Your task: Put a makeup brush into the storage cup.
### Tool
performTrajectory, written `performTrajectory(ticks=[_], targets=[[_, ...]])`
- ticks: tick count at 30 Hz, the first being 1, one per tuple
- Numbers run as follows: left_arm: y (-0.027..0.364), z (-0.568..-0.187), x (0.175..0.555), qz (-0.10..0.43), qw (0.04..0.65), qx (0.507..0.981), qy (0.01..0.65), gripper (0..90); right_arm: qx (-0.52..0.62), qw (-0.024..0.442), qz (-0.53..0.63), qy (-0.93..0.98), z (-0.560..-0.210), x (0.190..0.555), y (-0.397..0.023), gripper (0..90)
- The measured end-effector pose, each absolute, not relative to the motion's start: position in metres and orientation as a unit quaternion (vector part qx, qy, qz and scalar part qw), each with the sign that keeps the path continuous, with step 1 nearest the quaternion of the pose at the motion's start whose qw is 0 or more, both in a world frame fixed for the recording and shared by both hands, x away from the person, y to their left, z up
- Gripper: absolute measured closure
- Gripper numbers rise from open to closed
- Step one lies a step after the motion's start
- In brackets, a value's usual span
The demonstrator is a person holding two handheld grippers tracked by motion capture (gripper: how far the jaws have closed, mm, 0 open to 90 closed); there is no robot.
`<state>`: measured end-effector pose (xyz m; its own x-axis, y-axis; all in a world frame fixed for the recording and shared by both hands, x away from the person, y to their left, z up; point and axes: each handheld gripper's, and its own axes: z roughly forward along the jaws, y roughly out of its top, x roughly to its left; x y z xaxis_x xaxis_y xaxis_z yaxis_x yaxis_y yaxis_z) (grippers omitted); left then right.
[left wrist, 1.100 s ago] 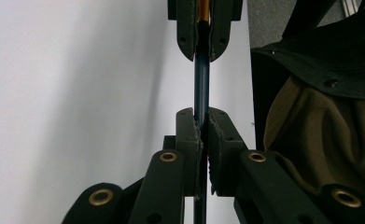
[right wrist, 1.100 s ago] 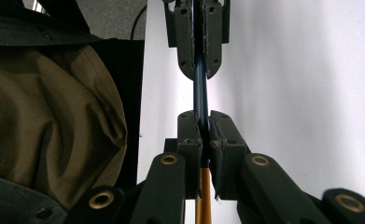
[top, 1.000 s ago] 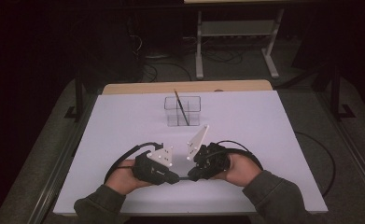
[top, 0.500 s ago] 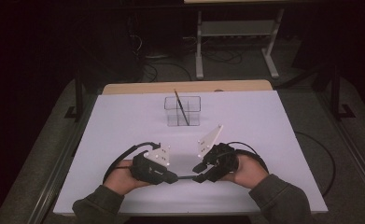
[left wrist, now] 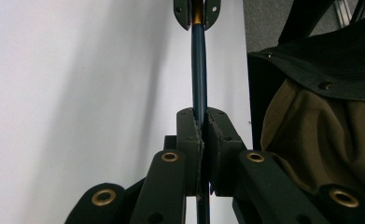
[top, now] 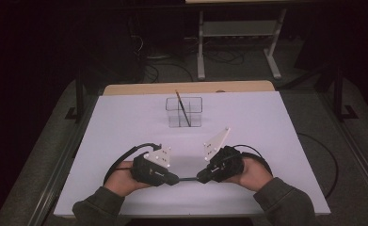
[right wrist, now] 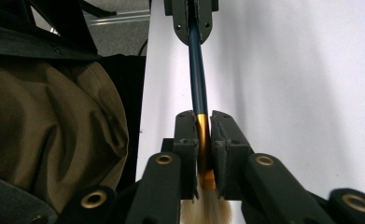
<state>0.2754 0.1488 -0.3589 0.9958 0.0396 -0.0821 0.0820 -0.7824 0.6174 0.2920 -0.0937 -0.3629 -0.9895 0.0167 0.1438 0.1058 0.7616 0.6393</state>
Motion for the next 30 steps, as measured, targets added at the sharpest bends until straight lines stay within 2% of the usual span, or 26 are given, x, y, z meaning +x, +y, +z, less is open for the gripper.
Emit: performTrajectory(ticks=[10,11,12,16,24,30], targets=[[0.149,-0.359,0.275,-0.038,0.328,0.943,0.031,83.4,-0.014,0.078,-0.327,-0.942,-0.358,0.294,-0.089,83.1],[0.148,-0.360,0.275,-0.035,0.329,0.943,0.033,82.1,-0.012,0.078,-0.325,-0.942,-0.357,0.295,-0.088,83.2],[0.148,-0.360,0.276,-0.031,0.327,0.944,0.039,76.1,-0.012,0.079,-0.322,-0.943,-0.356,0.296,-0.088,83.2],[0.145,-0.361,0.276,-0.028,0.321,0.946,0.041,72.1,-0.013,0.075,-0.302,-0.950,-0.349,0.297,-0.081,83.2],[0.144,-0.359,0.275,-0.024,0.318,0.947,0.044,72.8,0.012,0.057,-0.264,-0.963,-0.339,0.297,-0.067,83.2],[0.143,-0.360,0.274,-0.024,0.312,0.949,0.042,83.1,0.017,0.051,-0.260,-0.964,-0.336,0.296,-0.062,83.1]])
